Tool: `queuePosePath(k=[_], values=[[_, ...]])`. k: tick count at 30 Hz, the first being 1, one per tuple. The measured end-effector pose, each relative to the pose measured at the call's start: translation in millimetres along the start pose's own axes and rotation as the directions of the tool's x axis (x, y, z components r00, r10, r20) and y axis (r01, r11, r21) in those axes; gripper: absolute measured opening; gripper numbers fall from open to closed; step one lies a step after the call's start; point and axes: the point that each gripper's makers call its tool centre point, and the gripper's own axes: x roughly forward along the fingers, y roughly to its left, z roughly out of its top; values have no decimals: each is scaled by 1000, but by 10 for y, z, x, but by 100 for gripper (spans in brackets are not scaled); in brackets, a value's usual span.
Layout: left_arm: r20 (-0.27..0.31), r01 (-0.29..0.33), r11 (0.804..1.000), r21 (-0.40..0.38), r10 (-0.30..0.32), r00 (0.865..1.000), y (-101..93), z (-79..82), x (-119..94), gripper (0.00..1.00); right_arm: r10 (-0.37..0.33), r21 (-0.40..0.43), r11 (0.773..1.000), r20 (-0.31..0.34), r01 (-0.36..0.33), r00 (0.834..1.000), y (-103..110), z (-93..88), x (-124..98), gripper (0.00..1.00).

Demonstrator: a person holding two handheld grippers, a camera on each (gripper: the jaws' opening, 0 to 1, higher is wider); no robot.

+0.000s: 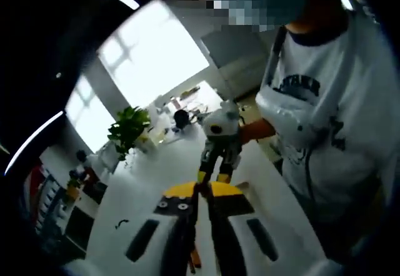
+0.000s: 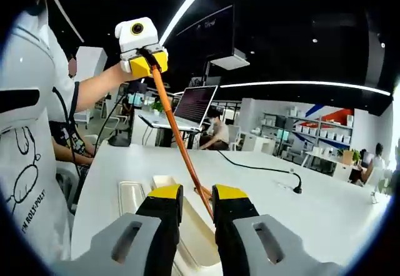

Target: Arrange the utensils inside the cutlery case until each visible utensil rests in its matching compartment.

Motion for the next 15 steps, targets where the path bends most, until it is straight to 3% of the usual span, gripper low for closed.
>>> queuePosePath(k=[5, 7, 9, 11, 15], values=[[28, 12, 1000, -3, -12, 1000, -40, 26, 36, 5, -2, -15, 1000, 1, 2, 1000, -38, -16, -16, 7], [50, 18, 1000, -7, -18, 999, -62, 53, 55, 5, 10, -28, 1000, -13, -10, 1000, -35, -53, 10, 12], [56, 23, 1000, -1, -23, 998, -74, 61, 65, 5, 82, -20, 996, -7, -82, 997, 77, -45, 68, 17], [61, 30, 1000, 1, -30, 998, -85, 68, 68, 5, 84, -17, 996, -4, -84, 996, 95, -45, 128, 17], [68, 35, 999, 4, -36, 997, -107, 84, 68, 5, 92, -52, 994, -28, -93, 995, 104, -100, 199, 7]])
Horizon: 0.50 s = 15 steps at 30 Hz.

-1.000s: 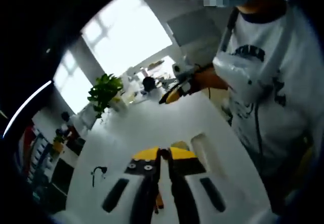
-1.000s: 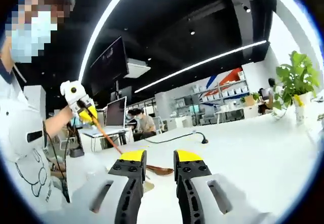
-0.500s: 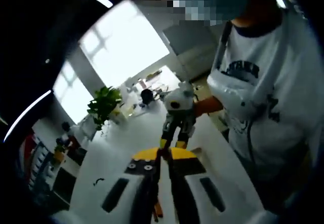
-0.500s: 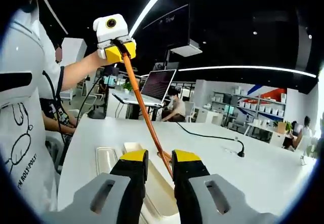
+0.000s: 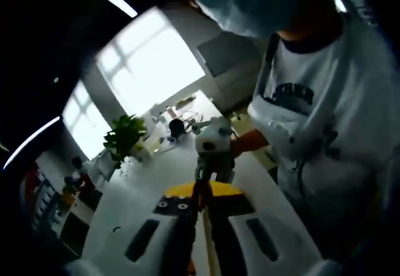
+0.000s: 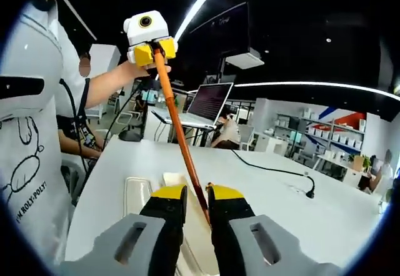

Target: Arrange the utensils inside the cutlery case until each visible utensil rests in its matching compartment.

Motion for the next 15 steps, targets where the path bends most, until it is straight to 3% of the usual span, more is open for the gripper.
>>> queuePosePath(k=[3, 7, 15], values=[[-8, -6, 1000, -5, 6, 1000, 2, -44, -16, 5, 0, -1, 1000, 1, 0, 1000, -5, 10, -11, 7], [-10, -18, 998, -57, 17, 1000, 29, -173, -86, 5, -11, -66, 998, -8, 11, 1000, -28, 23, -80, 6], [-83, -28, 982, -188, 13, 996, 16, -770, -107, 5, -2, -48, 999, -69, -2, 998, -72, -201, -65, 7]])
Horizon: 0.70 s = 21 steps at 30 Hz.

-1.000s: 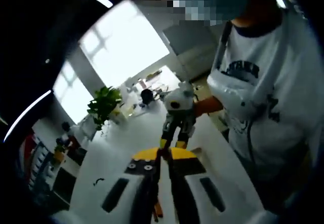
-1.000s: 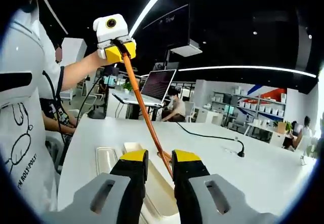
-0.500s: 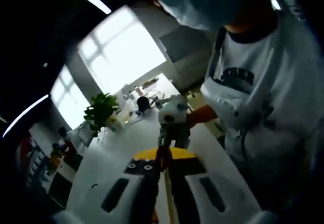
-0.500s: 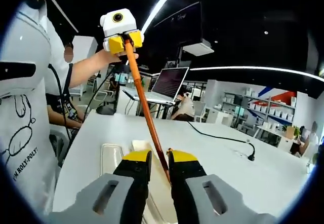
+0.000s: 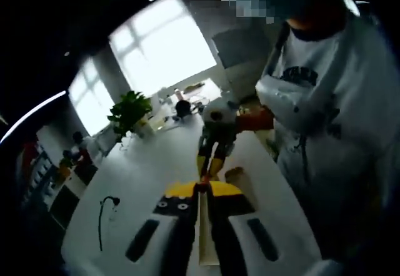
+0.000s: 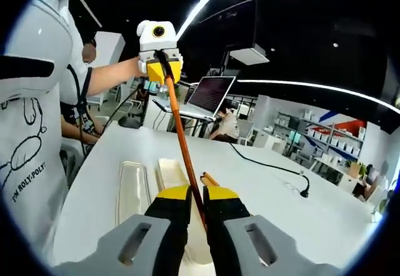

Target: Arrange the utensils inside the cutlery case until each visible utensil rests in its matching compartment.

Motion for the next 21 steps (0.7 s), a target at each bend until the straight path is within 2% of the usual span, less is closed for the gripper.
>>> queuePosePath(k=[2, 3, 5, 8, 10, 11, 12, 13, 16, 21], values=[[-21, -15, 1000, -6, 15, 1000, 41, -146, 18, 5, 11, 1, 1000, -40, -11, 999, 15, -109, 55, 7], [-57, -3, 1000, -24, 2, 998, 25, -283, 35, 5, 15, 0, 1000, -53, -15, 998, 23, -142, 73, 7], [-76, -4, 999, -35, 1, 997, 38, -416, 65, 5, 25, -4, 1000, -93, -26, 995, 45, -234, 127, 7], [-86, -7, 998, -62, 1, 996, 68, -553, 71, 6, 24, -7, 1000, -108, -25, 994, 26, -267, 163, 7], [-68, -10, 996, -83, 5, 998, 40, -485, 82, 6, 25, 9, 1000, -113, -24, 993, 0, -275, 178, 7], [-71, -11, 996, -92, 4, 997, 54, -603, 43, 6, 27, 13, 1000, -118, -25, 993, -2, -280, 186, 7], [-75, -13, 995, -95, 6, 997, 52, -616, 49, 6, 26, 9, 1000, -126, -26, 992, 17, -292, 187, 7], [-78, -12, 995, -99, 4, 997, 98, -720, 31, 6, 24, -8, 1000, -138, -26, 990, 15, -299, 184, 7], [-82, -8, 993, -117, -1, 997, 85, -812, 46, 6, 24, -37, 999, -155, -30, 988, -8, -246, 168, 7], [-82, -38, 990, -137, 27, 996, 74, -888, 42, 6, 58, -39, 997, -133, -64, 989, 13, -77, 185, 7]])
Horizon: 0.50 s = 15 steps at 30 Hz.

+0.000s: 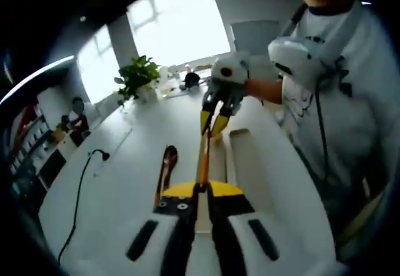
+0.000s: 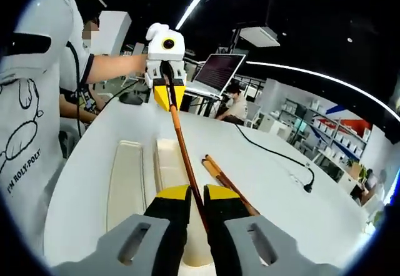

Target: Arrange the utensils inside the cutlery case until each visible utensil rests in its matching compartment.

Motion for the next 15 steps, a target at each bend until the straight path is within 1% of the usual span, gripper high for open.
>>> queuePosePath(k=[3, 5, 9, 13, 15], values=[[-8, -12, 1000, -17, 12, 1000, 20, -75, -13, 6, 21, 15, 1000, 12, -21, 1000, 17, 13, 74, 7], [0, -8, 999, -34, 8, 1000, 41, -131, -39, 6, 27, 19, 999, -7, -27, 1000, 30, -41, 123, 7], [-29, 13, 999, -41, -14, 999, 25, -260, 23, 6, 42, 22, 999, -60, -41, 997, 49, -186, 167, 6], [-37, 26, 998, -50, -28, 999, 57, -351, 89, 6, 41, 30, 999, -89, -38, 995, 16, -273, 176, 6], [-30, 33, 998, -61, -35, 999, 65, -372, 115, 6, 46, 53, 998, -94, -41, 995, 10, -302, 179, 6]])
